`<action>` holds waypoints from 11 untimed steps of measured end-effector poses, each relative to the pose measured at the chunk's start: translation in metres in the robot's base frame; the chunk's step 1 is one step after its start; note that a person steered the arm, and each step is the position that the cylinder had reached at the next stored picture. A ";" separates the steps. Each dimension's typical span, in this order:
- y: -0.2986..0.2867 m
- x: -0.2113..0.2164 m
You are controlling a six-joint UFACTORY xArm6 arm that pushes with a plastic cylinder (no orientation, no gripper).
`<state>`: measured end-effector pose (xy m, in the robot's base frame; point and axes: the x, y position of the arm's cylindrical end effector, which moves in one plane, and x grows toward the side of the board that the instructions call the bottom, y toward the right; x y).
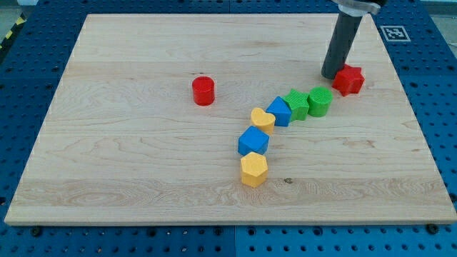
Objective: Nudge the red star right a bit
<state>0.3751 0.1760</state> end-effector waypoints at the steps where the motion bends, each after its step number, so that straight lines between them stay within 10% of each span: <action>1: 0.012 0.005; 8: 0.022 0.037; 11: -0.205 -0.034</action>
